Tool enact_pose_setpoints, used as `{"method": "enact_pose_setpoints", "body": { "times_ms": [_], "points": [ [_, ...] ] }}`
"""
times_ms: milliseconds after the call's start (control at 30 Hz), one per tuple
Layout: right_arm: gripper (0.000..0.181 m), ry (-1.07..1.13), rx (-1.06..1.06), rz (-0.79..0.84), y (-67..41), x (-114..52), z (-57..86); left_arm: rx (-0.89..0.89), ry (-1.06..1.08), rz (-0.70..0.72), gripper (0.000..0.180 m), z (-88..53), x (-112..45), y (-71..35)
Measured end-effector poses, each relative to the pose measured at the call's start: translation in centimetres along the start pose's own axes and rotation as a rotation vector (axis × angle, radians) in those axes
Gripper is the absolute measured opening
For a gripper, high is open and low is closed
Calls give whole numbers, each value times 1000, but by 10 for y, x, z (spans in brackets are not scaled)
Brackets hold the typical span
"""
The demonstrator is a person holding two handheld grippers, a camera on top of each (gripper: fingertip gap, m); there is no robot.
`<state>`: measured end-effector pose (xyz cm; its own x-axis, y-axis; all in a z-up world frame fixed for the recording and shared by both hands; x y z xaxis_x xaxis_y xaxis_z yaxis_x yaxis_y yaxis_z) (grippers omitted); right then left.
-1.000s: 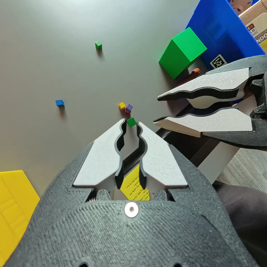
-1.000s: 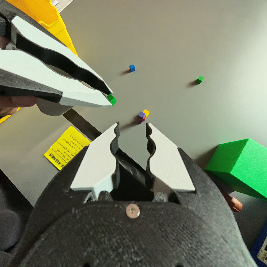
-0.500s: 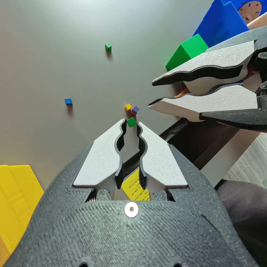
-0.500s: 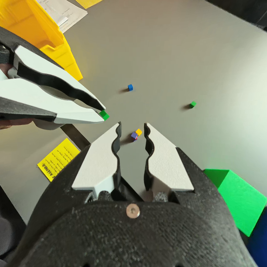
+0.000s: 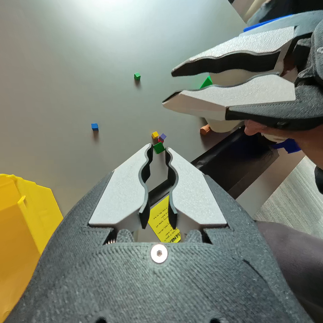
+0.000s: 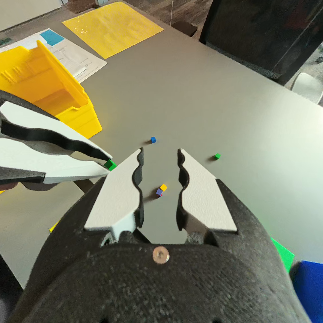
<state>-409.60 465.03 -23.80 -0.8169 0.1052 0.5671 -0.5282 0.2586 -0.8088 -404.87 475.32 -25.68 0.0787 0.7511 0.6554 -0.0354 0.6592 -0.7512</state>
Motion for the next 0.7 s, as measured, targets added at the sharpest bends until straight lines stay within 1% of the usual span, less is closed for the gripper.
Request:
{"method": "enact_pose_setpoints", "body": {
  "times_ms": [133,200,267,333,467,600,633,700],
  "points": [
    [43,56,36,49,-20,10,3,-11,2,8,10,0,8,2],
    [35,50,88,70,-44,15,2,-14,1,14,10,0,11,2],
    [25,41,194,103,-84,21,-3,-9,1,29,10,-1,15,1],
    [0,2,340,153,-140,28,-15,0,2,45,10,0,17,0],
    [0,-190,604,280,-292,45,-79,1,9,70,10,6,22,-1],
    [0,-422,766,427,-439,63,-183,-16,14,86,10,14,28,-5],
    [0,-457,800,418,-469,62,-206,-23,14,87,10,16,31,-5],
    [0,-495,850,324,-519,52,-242,-30,15,76,10,18,37,-3]
  ]
}}
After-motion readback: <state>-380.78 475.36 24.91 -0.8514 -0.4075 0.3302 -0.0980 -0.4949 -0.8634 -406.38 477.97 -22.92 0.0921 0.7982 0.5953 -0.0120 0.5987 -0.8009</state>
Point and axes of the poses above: each gripper's, where its closed fingertips meet, x back along the fingers, y out of its underside, z = x × y across the jaws, the point moved 7 cm from there along x, back along the fingers, and after that the axes turned 14 degrees about -x, right-handed, at the moved point
